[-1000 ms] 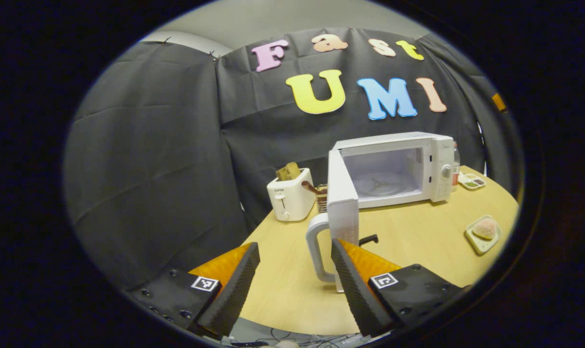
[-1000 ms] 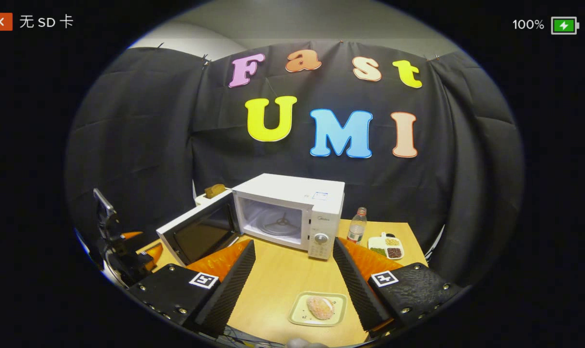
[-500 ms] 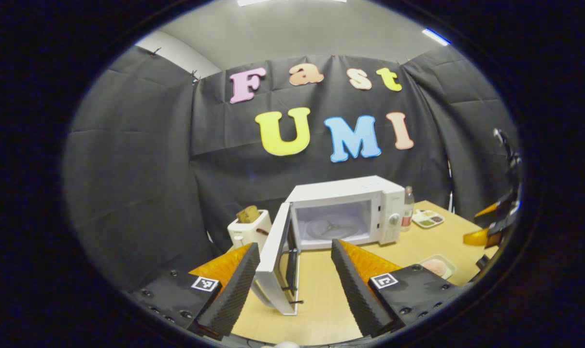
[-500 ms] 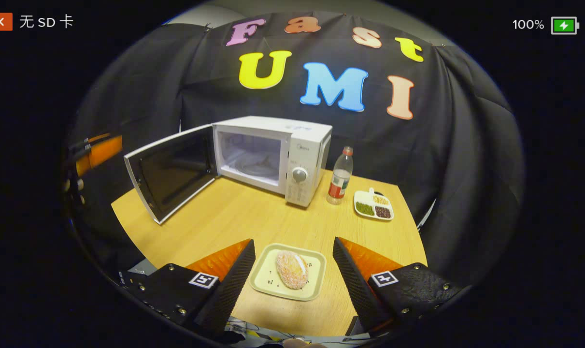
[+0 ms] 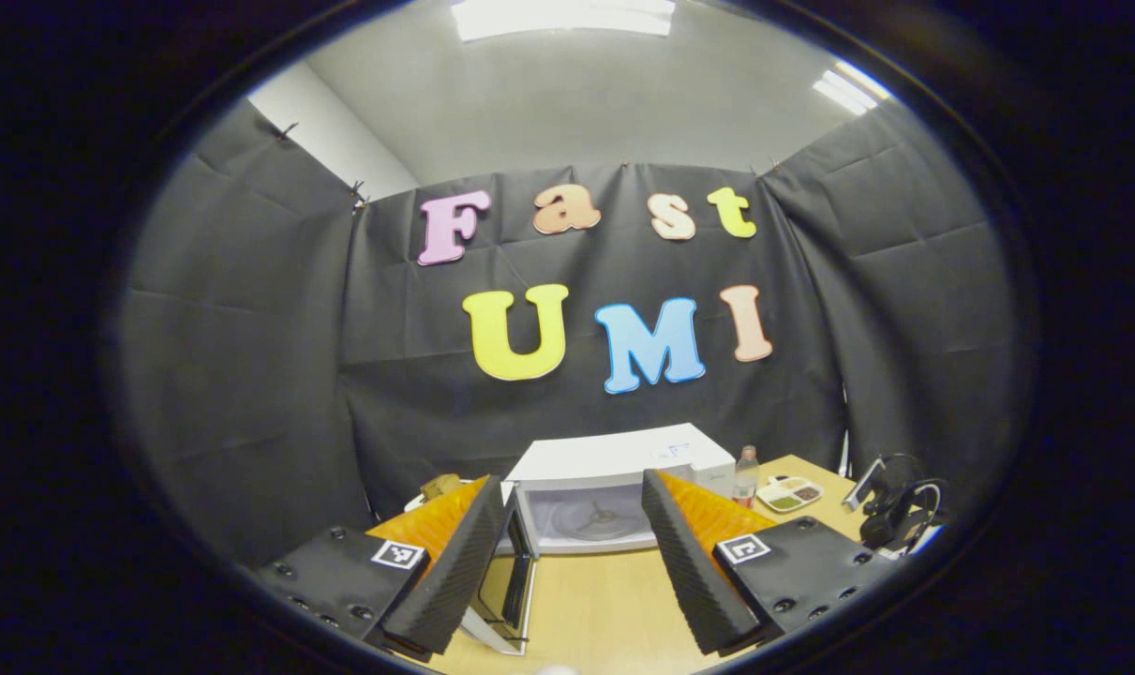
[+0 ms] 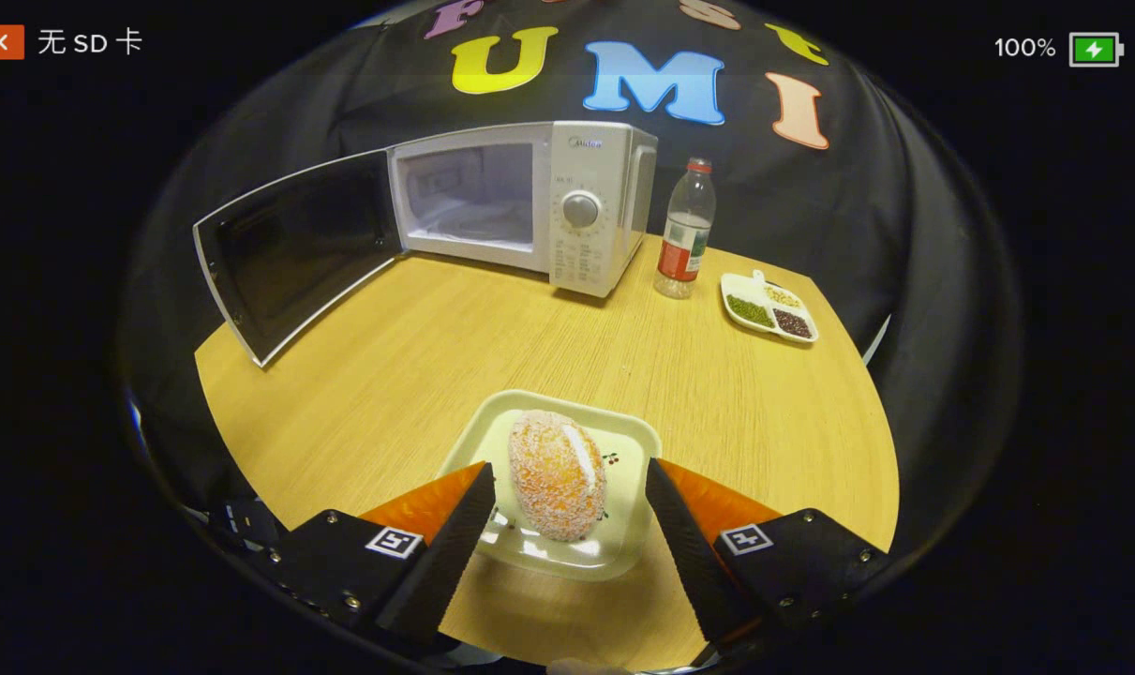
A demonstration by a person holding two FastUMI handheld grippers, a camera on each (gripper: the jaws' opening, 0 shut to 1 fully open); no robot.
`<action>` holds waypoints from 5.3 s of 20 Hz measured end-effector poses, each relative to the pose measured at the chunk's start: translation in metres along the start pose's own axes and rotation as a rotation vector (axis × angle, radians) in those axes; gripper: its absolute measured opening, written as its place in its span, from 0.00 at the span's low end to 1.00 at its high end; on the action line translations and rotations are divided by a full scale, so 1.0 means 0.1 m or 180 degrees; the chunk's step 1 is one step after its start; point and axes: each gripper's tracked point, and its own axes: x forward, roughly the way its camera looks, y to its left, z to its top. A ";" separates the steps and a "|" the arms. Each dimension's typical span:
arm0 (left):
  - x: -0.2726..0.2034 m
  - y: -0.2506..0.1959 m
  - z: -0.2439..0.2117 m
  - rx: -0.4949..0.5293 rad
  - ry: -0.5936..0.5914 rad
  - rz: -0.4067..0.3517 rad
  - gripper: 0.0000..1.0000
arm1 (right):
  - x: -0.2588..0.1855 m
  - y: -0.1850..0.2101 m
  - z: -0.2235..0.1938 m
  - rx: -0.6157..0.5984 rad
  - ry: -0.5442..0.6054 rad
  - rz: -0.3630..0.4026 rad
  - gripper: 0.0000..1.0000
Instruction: Open the microwave oven with the left hand, put the food in, and close the microwave oven.
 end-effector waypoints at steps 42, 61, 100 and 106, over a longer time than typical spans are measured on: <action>0.59 0.94 -0.78 0.0097 0.0380 0.0193 0.98 | 1.80 1.79 2.95 0.1492 -0.1014 0.0435 0.66; 0.63 1.11 -1.13 0.0034 0.0362 0.0243 1.00 | 2.23 1.24 3.45 0.1483 -0.1747 -0.0758 1.00; 0.26 2.31 -2.79 0.0273 0.1252 0.0961 1.00 | -2.16 -0.63 2.09 0.0549 -0.1697 -0.1122 0.99; 0.26 1.93 -2.80 0.0349 0.1250 0.0738 0.94 | -2.29 -0.67 2.06 0.0539 -0.1720 -0.1184 0.99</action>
